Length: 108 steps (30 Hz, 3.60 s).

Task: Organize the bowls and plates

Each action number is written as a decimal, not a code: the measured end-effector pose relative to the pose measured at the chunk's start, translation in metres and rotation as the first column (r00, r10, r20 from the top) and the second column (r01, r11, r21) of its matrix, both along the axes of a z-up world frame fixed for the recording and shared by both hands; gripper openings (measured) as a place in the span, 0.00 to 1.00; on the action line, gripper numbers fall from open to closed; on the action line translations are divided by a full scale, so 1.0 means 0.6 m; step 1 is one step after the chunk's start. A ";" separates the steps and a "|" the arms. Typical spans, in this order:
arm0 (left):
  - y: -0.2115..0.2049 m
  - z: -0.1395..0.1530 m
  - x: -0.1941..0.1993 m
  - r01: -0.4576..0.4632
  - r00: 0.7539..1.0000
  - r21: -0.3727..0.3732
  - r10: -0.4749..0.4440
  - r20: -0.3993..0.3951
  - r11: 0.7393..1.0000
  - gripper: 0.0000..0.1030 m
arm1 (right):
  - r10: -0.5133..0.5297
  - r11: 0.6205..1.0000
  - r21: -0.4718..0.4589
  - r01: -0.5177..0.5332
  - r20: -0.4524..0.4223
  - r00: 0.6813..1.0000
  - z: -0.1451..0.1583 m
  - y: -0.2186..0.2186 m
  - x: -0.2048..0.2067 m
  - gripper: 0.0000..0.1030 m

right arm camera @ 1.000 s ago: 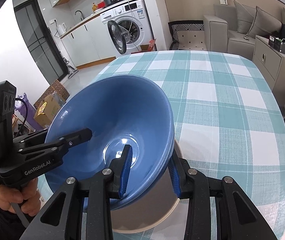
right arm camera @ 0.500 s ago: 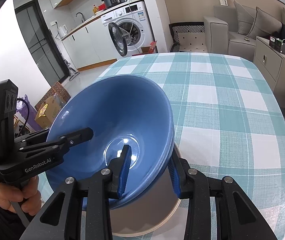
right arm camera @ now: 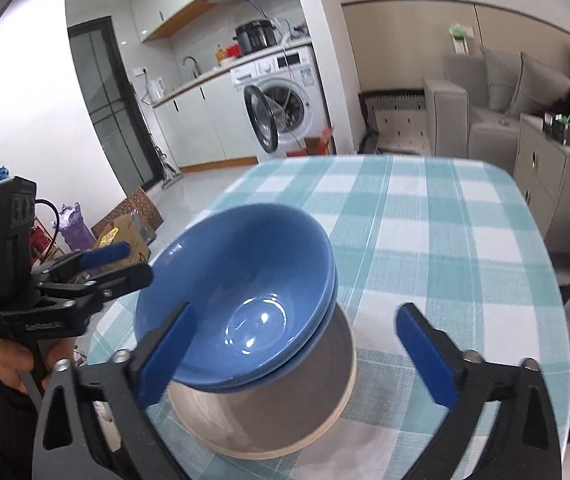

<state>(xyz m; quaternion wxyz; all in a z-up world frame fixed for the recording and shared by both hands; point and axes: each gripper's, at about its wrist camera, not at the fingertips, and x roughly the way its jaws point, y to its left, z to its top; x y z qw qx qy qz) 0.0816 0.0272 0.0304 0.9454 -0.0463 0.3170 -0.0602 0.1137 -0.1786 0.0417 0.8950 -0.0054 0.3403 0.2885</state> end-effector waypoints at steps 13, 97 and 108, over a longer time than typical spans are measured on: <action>0.008 -0.009 -0.092 -0.073 0.983 0.080 0.059 0.172 0.994 1.00 | 0.015 1.000 0.010 -0.017 0.163 0.987 0.002 -0.031 -0.088 0.99; -0.015 -0.147 -0.215 -0.184 0.954 0.079 0.158 0.256 0.980 1.00 | 0.054 0.997 0.047 -0.068 0.253 0.966 -0.148 -0.069 -0.256 0.99; -0.017 -0.147 -0.217 -0.179 0.954 0.079 0.153 0.258 0.981 1.00 | 0.050 0.997 0.046 -0.064 0.259 0.965 -0.148 -0.071 -0.256 0.99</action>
